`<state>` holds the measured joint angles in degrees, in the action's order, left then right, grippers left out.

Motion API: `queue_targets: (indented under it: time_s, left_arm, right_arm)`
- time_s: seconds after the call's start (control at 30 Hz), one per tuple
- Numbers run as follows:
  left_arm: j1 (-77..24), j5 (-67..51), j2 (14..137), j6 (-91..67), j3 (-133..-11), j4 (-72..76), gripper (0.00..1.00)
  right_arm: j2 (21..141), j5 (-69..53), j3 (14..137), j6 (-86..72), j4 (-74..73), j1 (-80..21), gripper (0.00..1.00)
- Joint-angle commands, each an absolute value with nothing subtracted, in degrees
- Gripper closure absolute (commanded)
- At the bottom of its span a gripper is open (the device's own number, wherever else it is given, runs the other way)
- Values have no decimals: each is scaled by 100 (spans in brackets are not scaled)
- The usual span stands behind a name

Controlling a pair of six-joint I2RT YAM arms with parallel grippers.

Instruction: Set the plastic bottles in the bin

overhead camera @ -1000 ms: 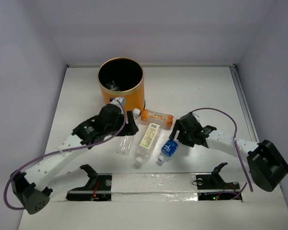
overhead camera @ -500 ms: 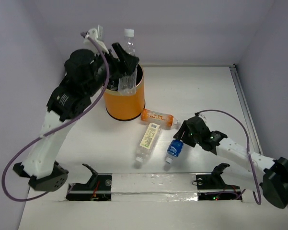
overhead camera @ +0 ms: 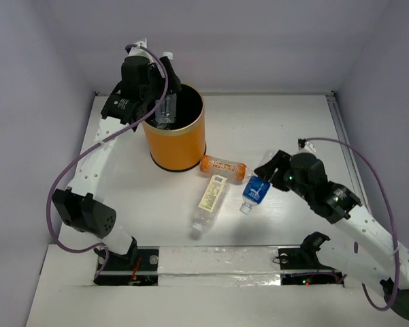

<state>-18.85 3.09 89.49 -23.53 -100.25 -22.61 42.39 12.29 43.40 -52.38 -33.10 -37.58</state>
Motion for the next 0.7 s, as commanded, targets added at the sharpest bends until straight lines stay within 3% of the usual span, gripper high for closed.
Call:
queue_targets:
  time_s: [0.0, 0.1, 0.3, 0.67]
  left_arm:
    - [-1872, 132, 8579, -2259, -10125, -1556, 22]
    - [-1872, 27, 8290, -2233, -10125, -1678, 16]
    - [-1872, -272, 7149, -2171, -9353, -1977, 15]
    - [-2162, -1441, 4458, -2988, -5750, -2688, 35]
  right_arm:
    - [4944, 1459, 5534, -4607, -3129, -3771, 54]
    - [5579, 1529, 6712, -4211, -2997, -3771, 54]
    - [7328, 1512, 8971, -3683, -2558, -3771, 54]
    - [10290, 1687, 12337, -3262, -2066, -3894, 53]
